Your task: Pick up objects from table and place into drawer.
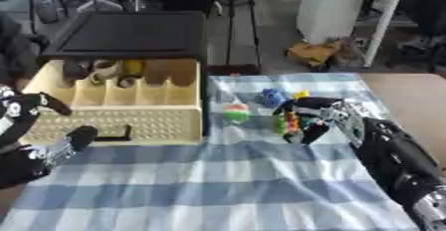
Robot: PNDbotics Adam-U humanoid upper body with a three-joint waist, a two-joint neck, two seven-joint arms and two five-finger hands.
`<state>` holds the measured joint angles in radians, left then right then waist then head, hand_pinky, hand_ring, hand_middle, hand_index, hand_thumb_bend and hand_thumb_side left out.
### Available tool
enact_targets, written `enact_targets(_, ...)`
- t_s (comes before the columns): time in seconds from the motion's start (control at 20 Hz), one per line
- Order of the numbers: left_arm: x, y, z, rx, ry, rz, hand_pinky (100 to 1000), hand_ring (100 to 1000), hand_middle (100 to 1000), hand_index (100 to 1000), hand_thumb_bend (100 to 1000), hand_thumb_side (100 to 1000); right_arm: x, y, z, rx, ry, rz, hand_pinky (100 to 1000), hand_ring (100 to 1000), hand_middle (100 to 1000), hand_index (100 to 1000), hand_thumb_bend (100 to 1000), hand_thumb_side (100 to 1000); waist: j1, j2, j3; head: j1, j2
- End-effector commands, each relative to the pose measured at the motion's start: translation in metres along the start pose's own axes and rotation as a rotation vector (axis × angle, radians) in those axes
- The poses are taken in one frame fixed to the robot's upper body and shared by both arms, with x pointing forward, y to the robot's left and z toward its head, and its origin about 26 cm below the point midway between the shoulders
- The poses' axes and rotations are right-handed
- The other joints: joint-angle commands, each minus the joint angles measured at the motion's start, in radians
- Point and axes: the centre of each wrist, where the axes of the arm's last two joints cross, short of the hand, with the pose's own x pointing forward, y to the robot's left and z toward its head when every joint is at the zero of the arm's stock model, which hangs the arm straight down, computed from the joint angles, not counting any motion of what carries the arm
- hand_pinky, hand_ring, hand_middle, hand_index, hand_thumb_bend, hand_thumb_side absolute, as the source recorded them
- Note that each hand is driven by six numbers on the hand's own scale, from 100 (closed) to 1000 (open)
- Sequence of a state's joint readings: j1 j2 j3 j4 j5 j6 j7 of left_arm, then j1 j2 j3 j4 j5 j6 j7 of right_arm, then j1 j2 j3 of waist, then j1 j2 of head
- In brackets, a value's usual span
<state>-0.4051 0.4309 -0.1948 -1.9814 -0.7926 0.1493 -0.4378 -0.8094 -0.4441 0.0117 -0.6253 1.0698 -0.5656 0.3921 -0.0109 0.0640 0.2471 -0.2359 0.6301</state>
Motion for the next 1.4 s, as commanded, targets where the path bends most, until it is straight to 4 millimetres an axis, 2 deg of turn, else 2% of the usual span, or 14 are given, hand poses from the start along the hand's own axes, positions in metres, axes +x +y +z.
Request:
enact_targets(0.05, 0.004, 0.009, -0.001, 0.028, -0.024, -0.019, 100, 100, 100, 681, 598, 1000, -0.009, -0.015, 0.009, -0.032, 0.036, 0.035, 765, 817, 867, 932, 223, 267, 0.002, -0.007, 0.002, -0.001, -0.01)
enact_targets(0.25, 0.005, 0.009, -0.001, 0.028, -0.027, -0.018, 100, 100, 100, 682, 591, 1000, -0.01, -0.011, 0.009, -0.044, 0.039, 0.033, 662, 713, 818, 913, 185, 226, 0.002, -0.005, 0.001, 0.0, -0.009)
enact_targets(0.4, 0.005, 0.009, -0.001, 0.029, -0.029, -0.018, 100, 100, 100, 682, 586, 1000, -0.01, -0.01, 0.009, -0.067, 0.036, 0.024, 565, 608, 768, 889, 100, 169, 0.004, -0.004, 0.0, 0.001, -0.009)
enact_targets(0.55, 0.005, 0.009, -0.001, 0.028, -0.03, -0.018, 100, 100, 100, 682, 583, 1000, -0.011, -0.01, 0.01, -0.092, 0.036, 0.012, 502, 568, 752, 876, 100, 139, 0.005, -0.005, -0.002, 0.001, -0.009)
enact_targets(0.75, 0.004, 0.009, 0.0, 0.028, -0.03, -0.018, 100, 100, 100, 682, 581, 1000, -0.011, -0.01, 0.011, -0.134, 0.036, -0.006, 380, 470, 658, 825, 100, 111, 0.007, -0.006, -0.005, 0.002, -0.008)
enact_targets(0.85, 0.004, 0.009, 0.0, 0.028, -0.03, -0.018, 100, 100, 100, 683, 579, 1000, -0.011, -0.012, 0.012, -0.167, 0.033, -0.009, 311, 421, 562, 751, 100, 102, 0.007, -0.007, -0.006, 0.002, -0.009)
enact_targets(1.0, 0.004, 0.009, 0.0, 0.027, -0.03, -0.019, 100, 100, 100, 683, 578, 1000, -0.009, -0.016, 0.013, -0.236, 0.027, -0.006, 248, 372, 488, 685, 100, 100, 0.007, -0.008, -0.008, 0.001, -0.009)
enact_targets(1.4, 0.003, 0.009, 0.001, 0.024, -0.022, -0.022, 100, 100, 100, 682, 575, 1000, -0.003, -0.03, 0.015, -0.366, -0.019, 0.001, 211, 341, 442, 652, 100, 100, 0.004, -0.015, -0.016, 0.004, -0.01)
